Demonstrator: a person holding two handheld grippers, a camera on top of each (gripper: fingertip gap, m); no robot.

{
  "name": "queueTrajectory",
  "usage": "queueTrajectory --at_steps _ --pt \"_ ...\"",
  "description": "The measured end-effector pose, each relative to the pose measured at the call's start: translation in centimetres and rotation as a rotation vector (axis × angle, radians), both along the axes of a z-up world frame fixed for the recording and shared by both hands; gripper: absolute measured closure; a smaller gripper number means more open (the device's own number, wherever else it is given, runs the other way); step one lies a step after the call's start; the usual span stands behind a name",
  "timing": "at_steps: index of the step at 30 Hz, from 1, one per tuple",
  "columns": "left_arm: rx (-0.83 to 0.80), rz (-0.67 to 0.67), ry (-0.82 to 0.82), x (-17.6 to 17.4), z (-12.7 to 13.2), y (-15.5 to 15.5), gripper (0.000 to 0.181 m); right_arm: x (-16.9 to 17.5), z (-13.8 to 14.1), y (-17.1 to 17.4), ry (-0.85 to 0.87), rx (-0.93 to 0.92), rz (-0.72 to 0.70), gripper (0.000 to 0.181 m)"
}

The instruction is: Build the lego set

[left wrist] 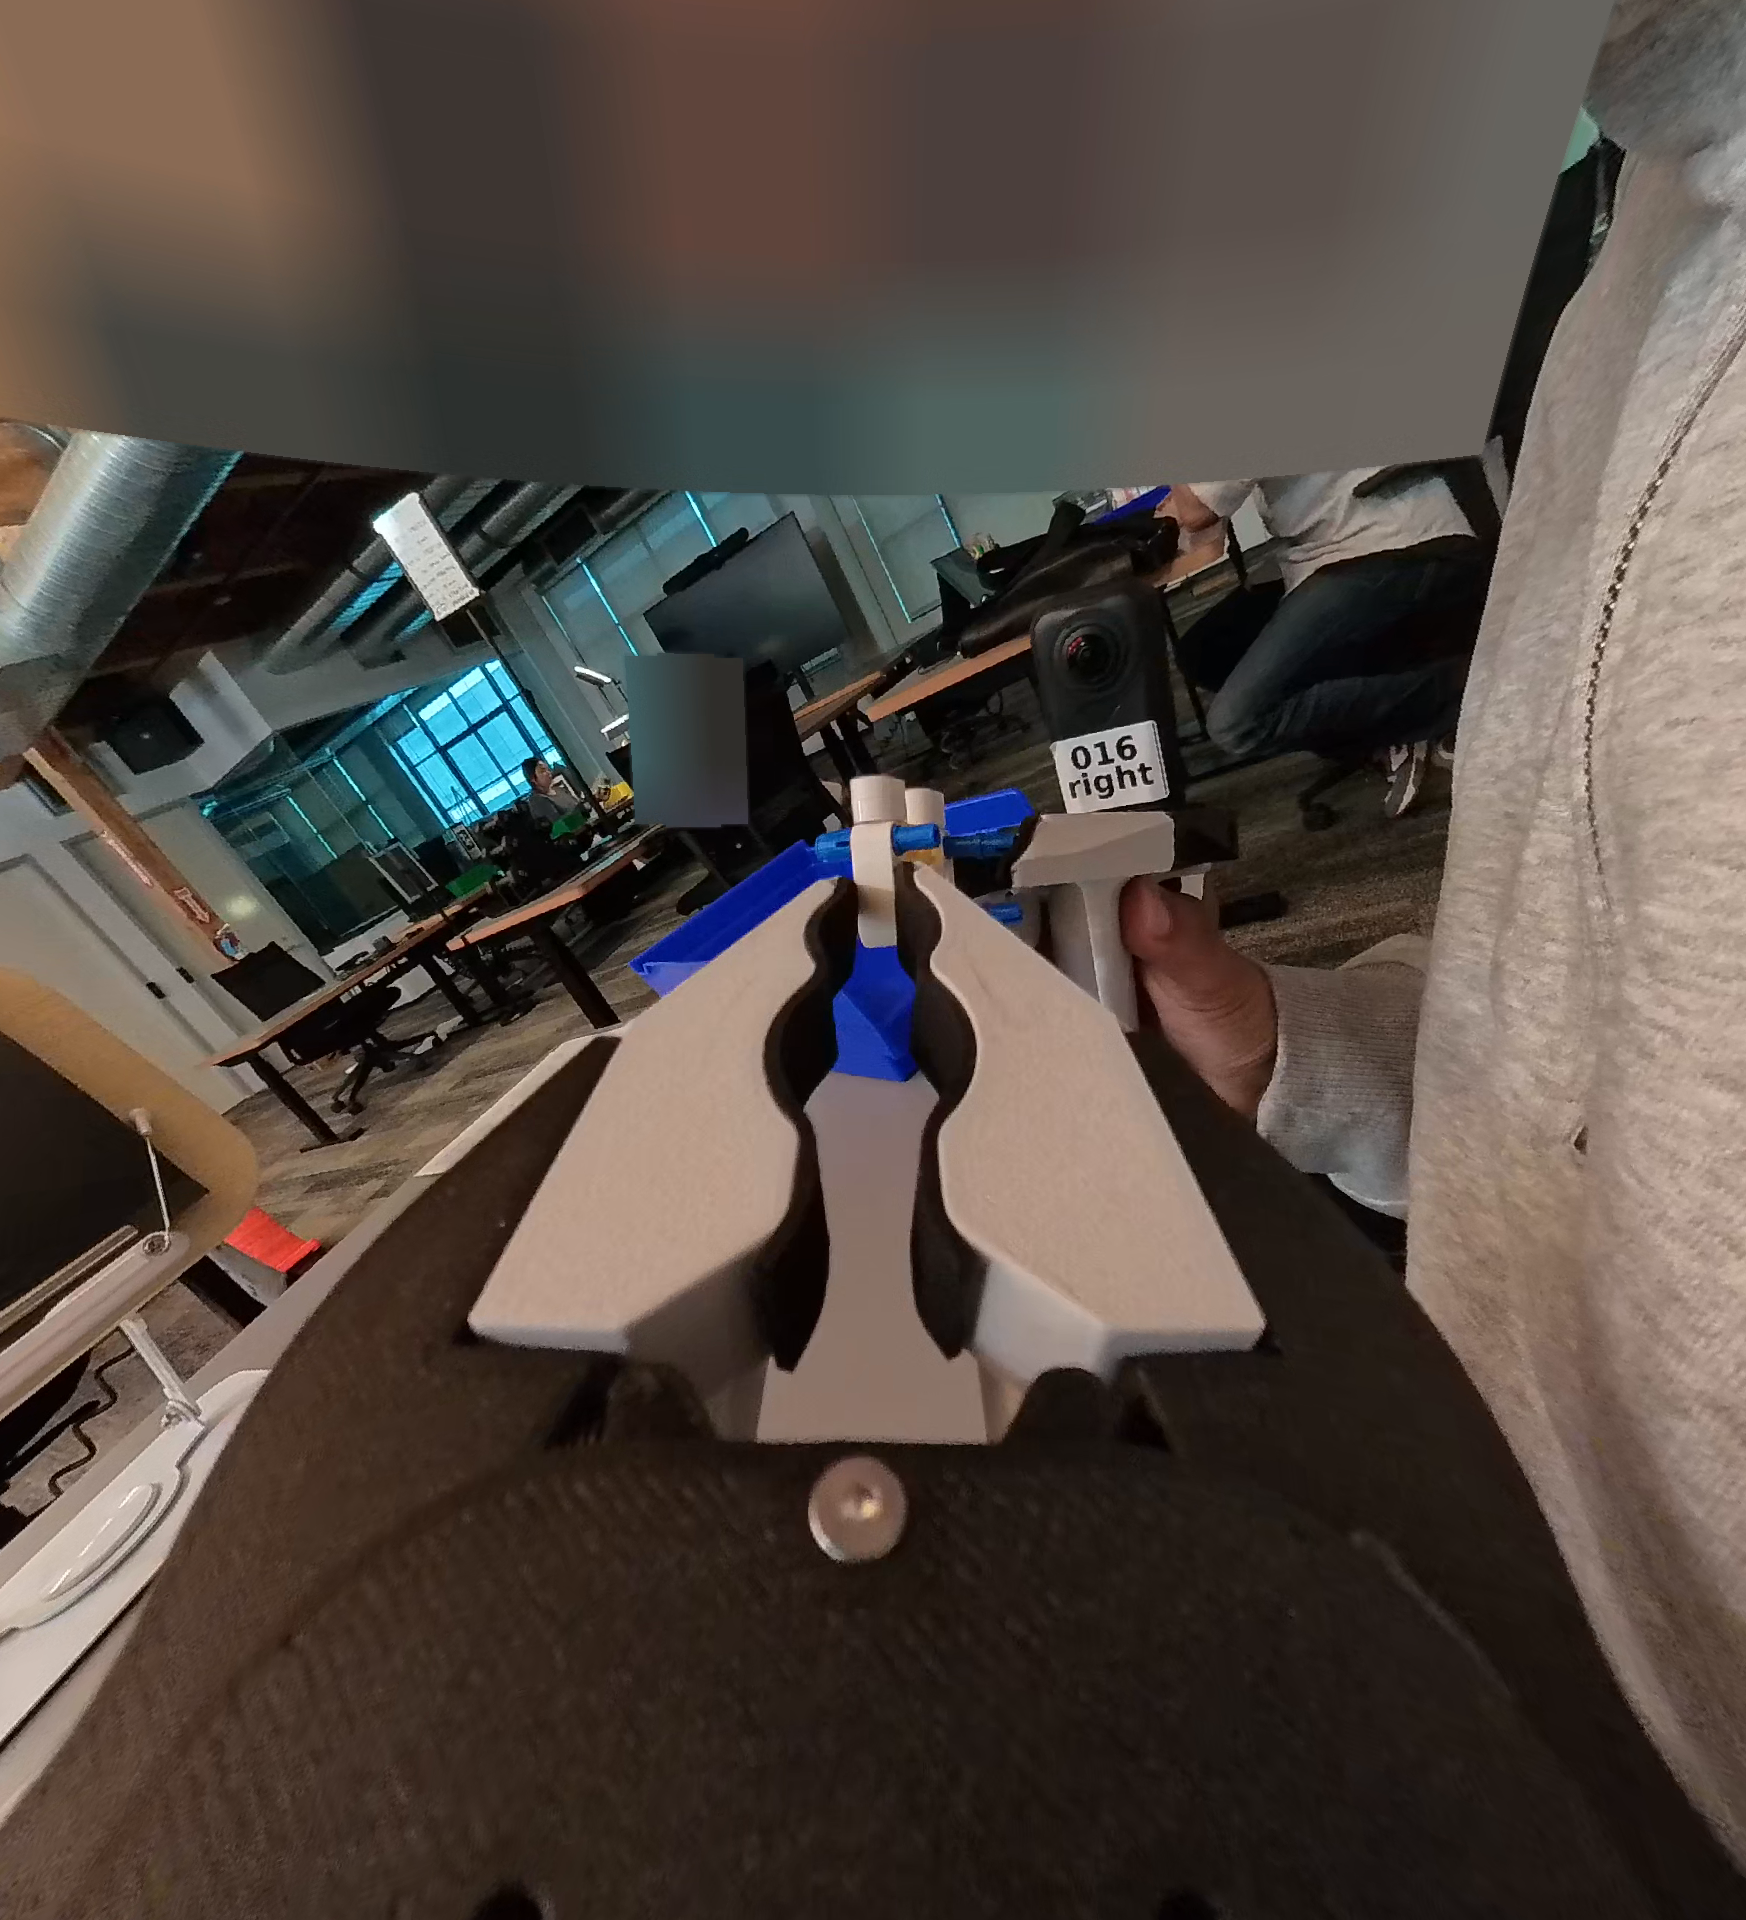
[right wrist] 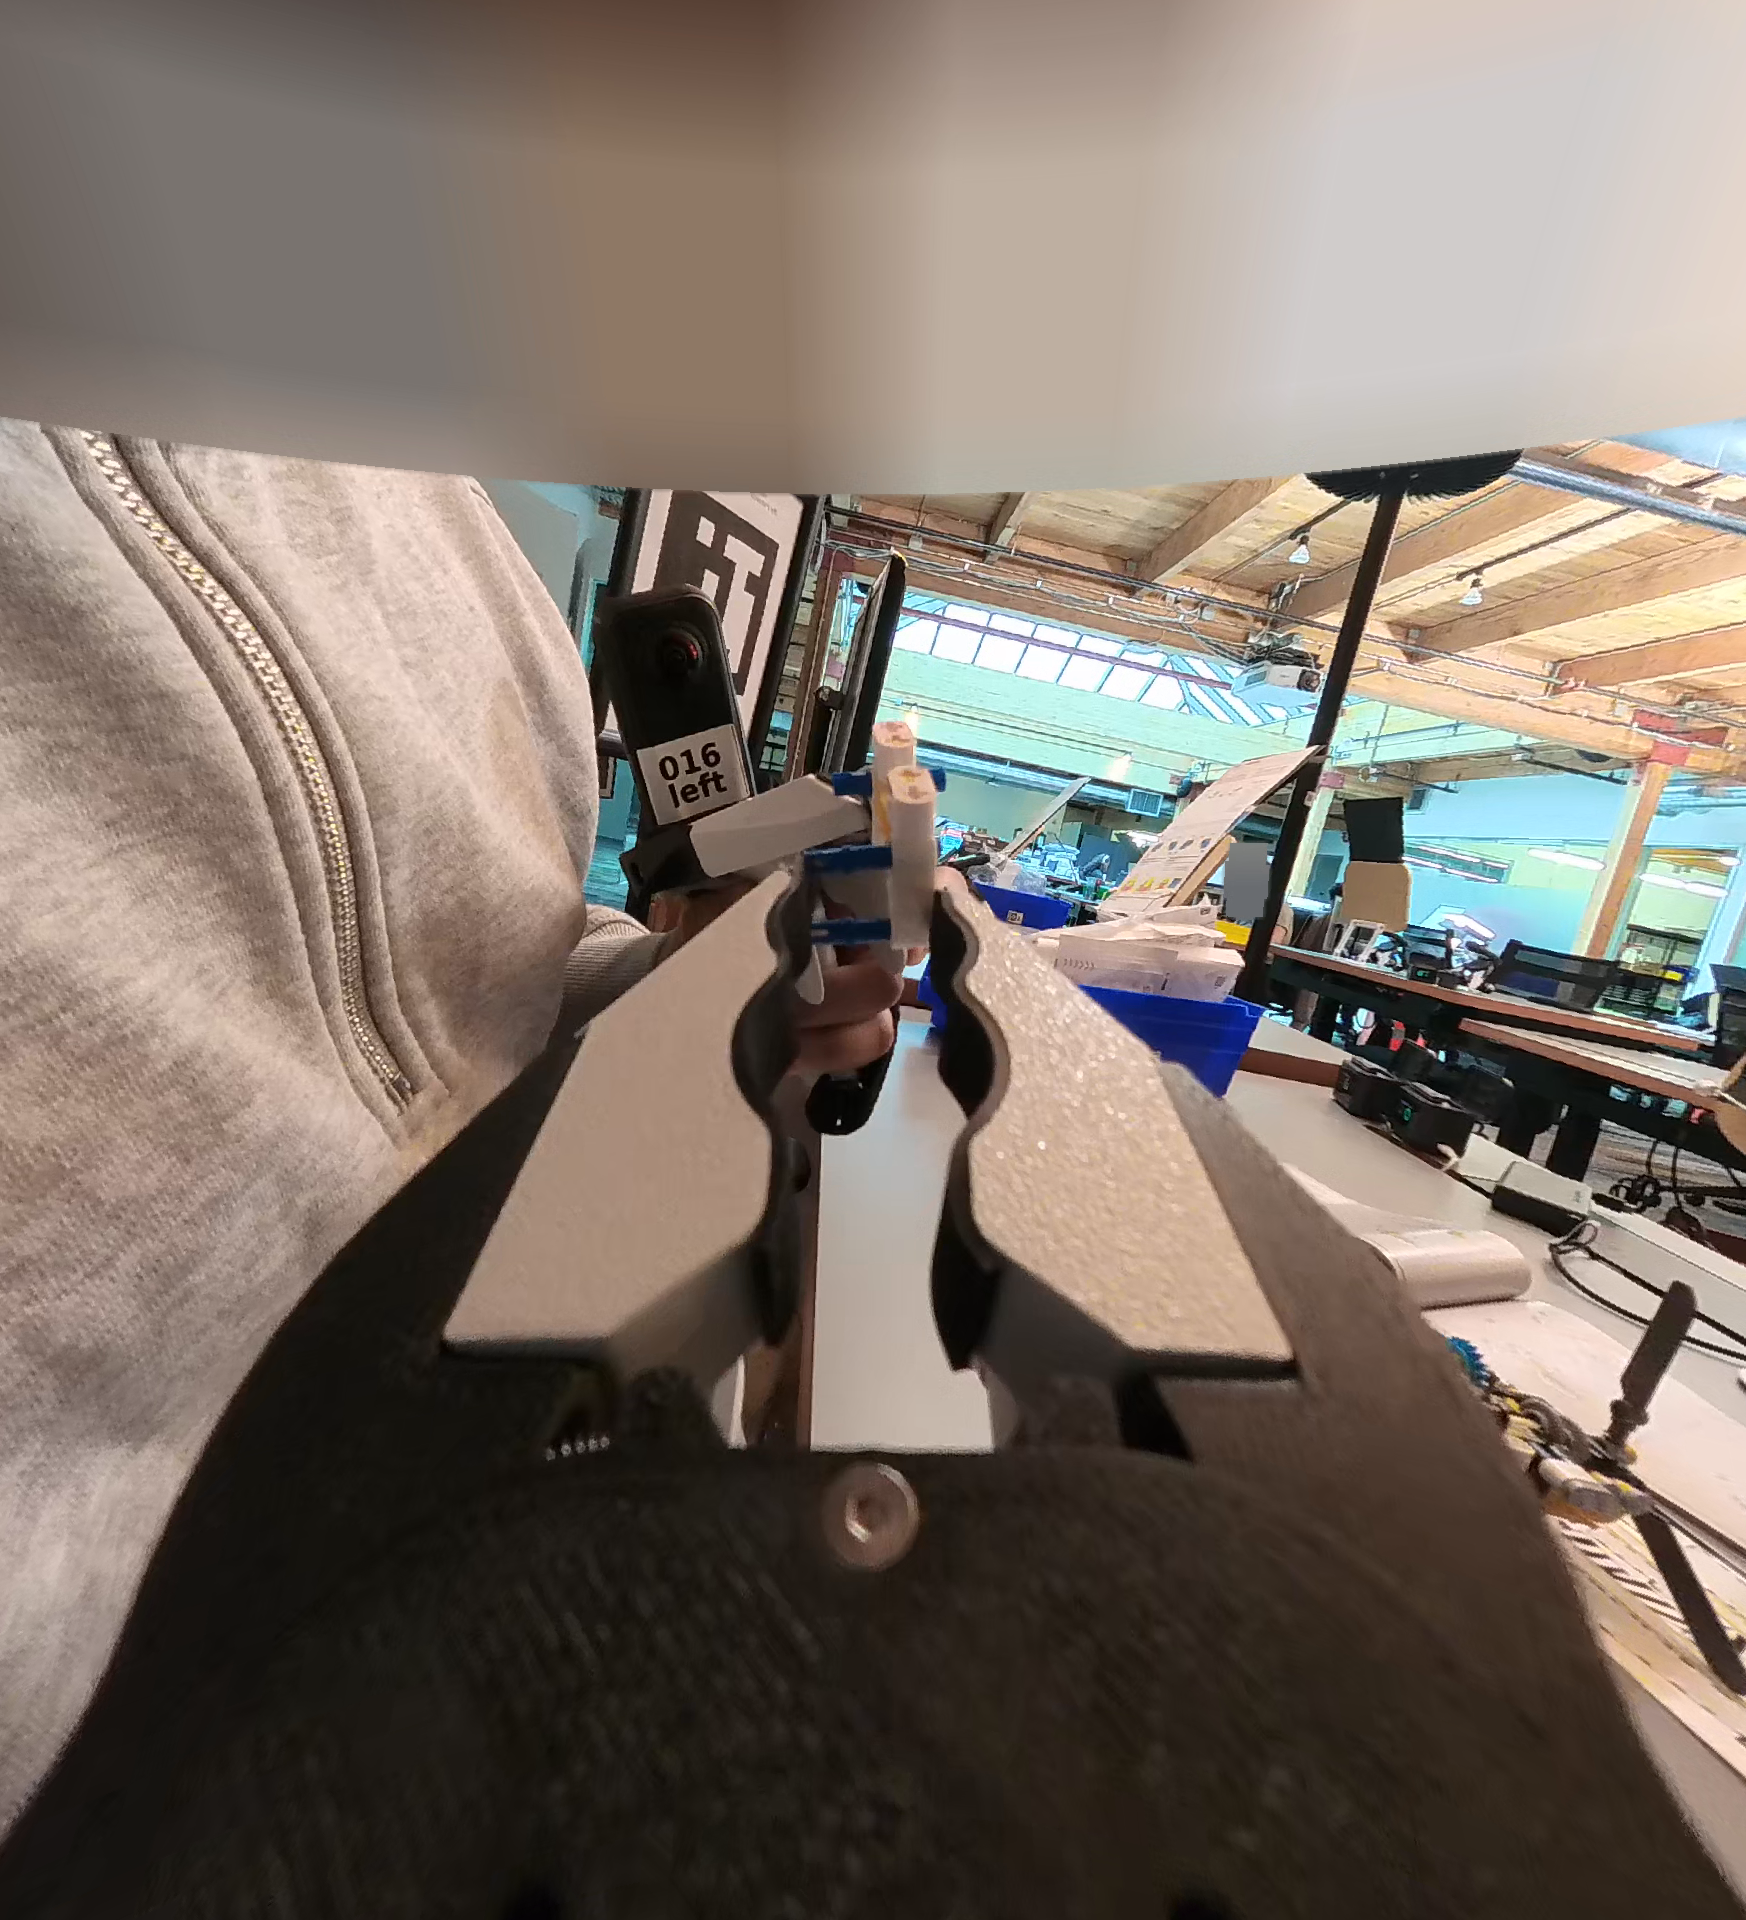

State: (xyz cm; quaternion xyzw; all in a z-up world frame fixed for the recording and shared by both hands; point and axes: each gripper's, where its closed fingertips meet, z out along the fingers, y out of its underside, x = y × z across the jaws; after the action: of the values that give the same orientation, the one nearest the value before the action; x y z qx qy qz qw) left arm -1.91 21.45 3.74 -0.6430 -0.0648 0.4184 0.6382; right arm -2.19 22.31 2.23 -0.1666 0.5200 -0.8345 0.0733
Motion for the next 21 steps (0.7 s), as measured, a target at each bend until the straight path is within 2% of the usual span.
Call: queueTrajectory --at_steps 11,21 --pt "-0.054 0.034 -0.021 -0.6 -0.7 -0.7 0.175 -0.7 -0.1 -0.4 -0.048 -0.022 -0.020 0.159" --pt "-0.057 0.050 -0.031 -0.9 -1.1 -0.9 0.175 -1.0 -0.1 -0.4 -0.143 -0.024 0.065 0.157"
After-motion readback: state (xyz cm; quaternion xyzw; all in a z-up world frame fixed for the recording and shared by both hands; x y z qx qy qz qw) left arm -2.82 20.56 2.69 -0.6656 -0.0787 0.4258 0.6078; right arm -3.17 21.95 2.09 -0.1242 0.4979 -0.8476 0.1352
